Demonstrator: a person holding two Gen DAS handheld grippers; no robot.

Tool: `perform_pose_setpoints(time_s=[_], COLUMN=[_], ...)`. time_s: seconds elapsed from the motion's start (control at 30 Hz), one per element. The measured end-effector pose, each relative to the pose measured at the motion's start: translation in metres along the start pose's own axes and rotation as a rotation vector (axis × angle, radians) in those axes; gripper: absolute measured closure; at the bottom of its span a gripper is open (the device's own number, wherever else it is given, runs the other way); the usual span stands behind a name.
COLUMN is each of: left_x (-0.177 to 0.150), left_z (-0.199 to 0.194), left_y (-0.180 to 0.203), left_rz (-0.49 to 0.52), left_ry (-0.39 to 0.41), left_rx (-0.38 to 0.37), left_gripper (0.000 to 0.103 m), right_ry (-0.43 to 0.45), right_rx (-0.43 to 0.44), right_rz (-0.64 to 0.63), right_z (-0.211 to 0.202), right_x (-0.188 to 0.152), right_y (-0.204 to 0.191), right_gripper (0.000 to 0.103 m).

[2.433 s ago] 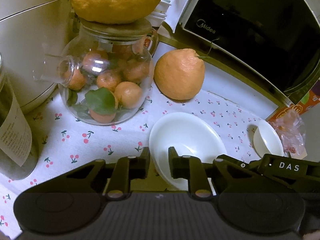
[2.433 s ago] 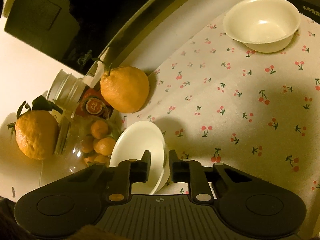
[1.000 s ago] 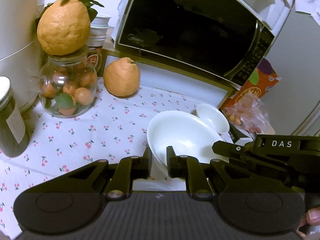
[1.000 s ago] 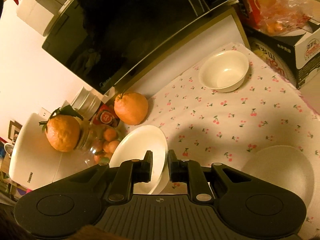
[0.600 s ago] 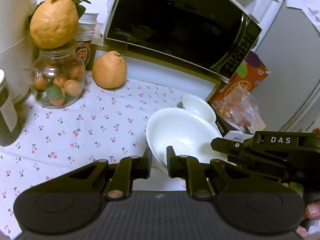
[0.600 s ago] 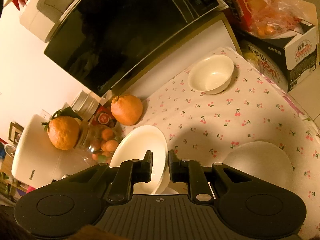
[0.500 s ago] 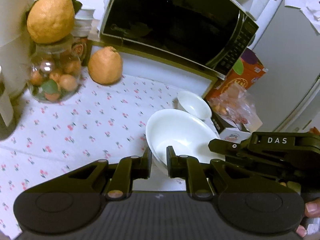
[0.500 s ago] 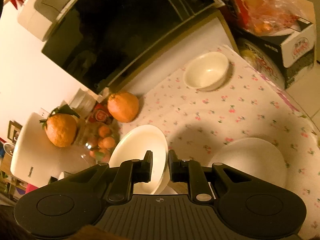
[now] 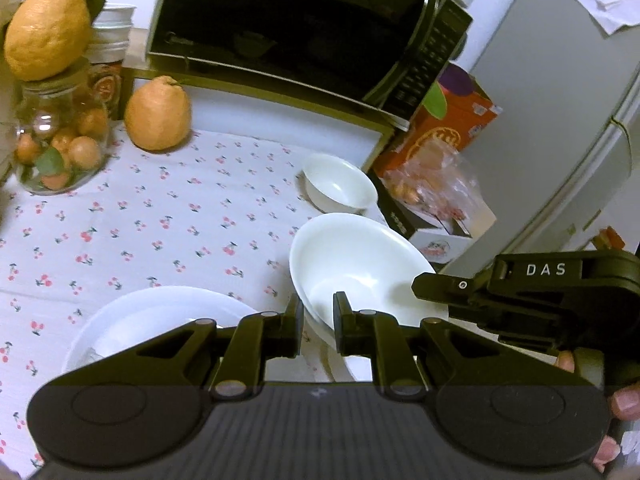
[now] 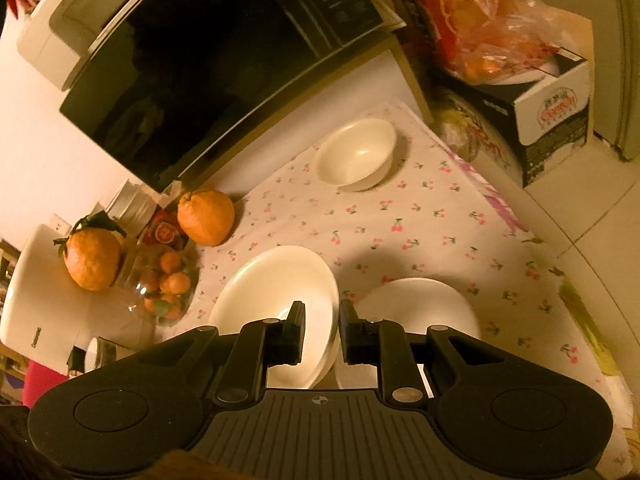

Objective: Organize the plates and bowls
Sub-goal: 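Lower the held bowl into the other white bowl with both tools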

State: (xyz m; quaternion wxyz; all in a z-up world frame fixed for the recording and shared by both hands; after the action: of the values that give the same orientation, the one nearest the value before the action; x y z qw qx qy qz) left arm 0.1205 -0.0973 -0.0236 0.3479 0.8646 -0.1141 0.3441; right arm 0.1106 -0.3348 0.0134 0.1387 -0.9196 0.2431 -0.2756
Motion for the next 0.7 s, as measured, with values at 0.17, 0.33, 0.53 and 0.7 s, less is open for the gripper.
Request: perform_pose_setpoints(time_s=[0.17, 0.33, 0.53, 0.7], left_x=[-0.008, -0.013, -0.017, -0.021], left_z=[0.011, 0.020, 0.028, 0.033], left_y=[0.008, 0.012, 0.014, 0.015], left_rz=[0.032, 0.050, 0.055, 0.063], left_ry=[-0.037, -0.064, -0.087, -0.107], left_rx=[-0.007, -0.007, -0.007, 0.000], left_gripper=[0.089, 0.088, 0.087, 0.086], right_ry=[-0.017, -0.024, -0.030, -0.038], right_rx=[-0.028, -0.053, -0.060, -0.075], right_rz=[0.016, 0.017, 0.020, 0.011], right_z=[0.001, 0.003, 0.003, 0.005], right_x=[0.001, 0.002, 0.004, 0.003], right_y=[0.014, 0.022, 0.027, 0.028], right_gripper=[0.084, 0.084, 0.083, 0.083])
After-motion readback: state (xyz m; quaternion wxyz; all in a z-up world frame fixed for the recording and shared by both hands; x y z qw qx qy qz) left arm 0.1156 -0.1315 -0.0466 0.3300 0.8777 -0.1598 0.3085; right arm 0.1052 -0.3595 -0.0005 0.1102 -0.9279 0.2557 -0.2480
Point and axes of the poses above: each gripper's, at about its wrist camera, not at the fingertips, and z roughly the way its jaws point, y to its right, x to its top, the point moved 3 cm from there along z, roughly the way its jaws point, and after that the axes turned 14 degrees about -x, right-handed, at the moved point
